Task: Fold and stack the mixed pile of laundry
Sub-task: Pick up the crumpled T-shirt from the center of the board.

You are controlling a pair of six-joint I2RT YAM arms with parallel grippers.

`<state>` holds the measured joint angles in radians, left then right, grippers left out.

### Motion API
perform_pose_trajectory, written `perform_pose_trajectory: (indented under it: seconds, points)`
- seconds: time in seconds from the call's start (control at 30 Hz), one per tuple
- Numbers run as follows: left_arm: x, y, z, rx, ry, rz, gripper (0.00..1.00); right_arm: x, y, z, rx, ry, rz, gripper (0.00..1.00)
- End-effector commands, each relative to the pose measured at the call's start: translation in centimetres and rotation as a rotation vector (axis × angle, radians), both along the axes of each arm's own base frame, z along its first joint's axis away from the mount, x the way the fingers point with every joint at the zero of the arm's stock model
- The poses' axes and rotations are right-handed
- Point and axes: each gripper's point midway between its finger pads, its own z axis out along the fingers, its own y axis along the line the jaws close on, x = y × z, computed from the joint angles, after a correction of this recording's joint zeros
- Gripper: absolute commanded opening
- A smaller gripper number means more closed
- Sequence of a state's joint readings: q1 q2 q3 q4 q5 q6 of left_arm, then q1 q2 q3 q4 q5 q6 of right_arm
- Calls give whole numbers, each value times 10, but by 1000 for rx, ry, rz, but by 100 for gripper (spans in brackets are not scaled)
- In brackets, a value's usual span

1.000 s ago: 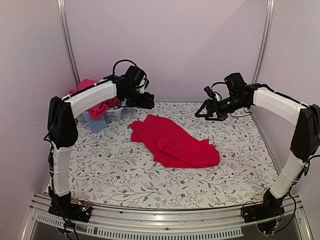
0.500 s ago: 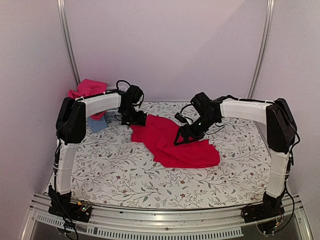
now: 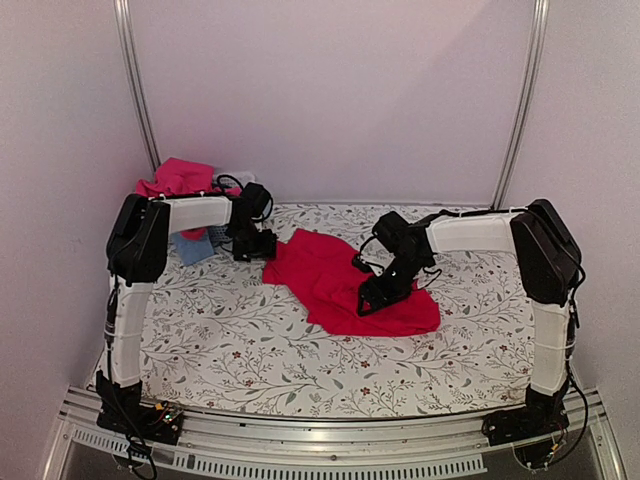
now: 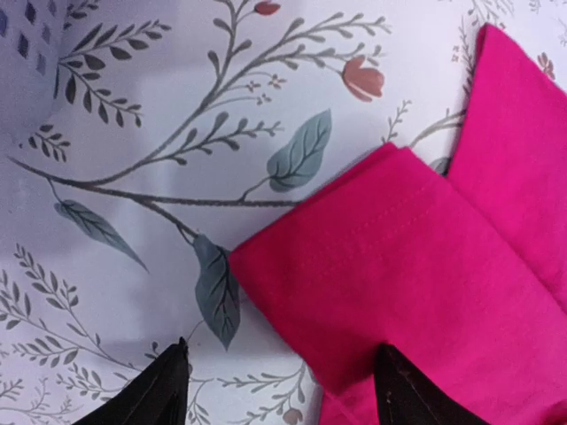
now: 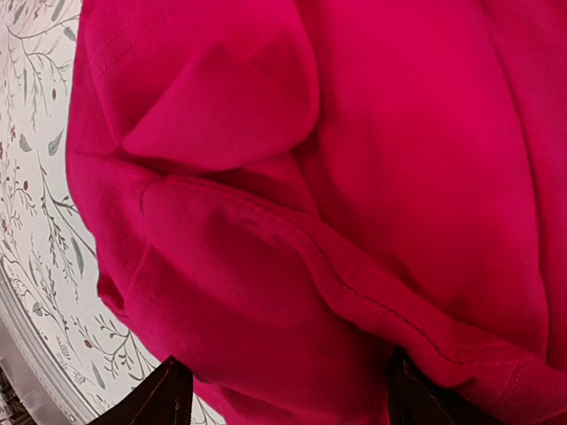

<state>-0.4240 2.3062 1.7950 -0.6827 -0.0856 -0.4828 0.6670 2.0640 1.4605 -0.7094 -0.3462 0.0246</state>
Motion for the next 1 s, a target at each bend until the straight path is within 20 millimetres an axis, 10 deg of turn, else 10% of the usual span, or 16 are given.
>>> perform_pose_trajectory:
  seconds: [0.0,0.4,0.53,0.83,0.97]
  points:
    - [27,-1,5,-81,-78,69,69,-11,-29,-23,-133,16,-36,74]
    - [33,5,-29,-90,-26,110,37,1,-39,-12,-139,-11,-102,74]
    - [24,9,-35,-69,16,117,0,12,-55,-13,-157,-21,-141,74]
    - [-5,52,77,-62,-150,186,0,60,-87,16,-101,-95,-277,70]
    - [-29,73,109,-50,-189,219,0,68,-104,41,-38,-120,-341,35]
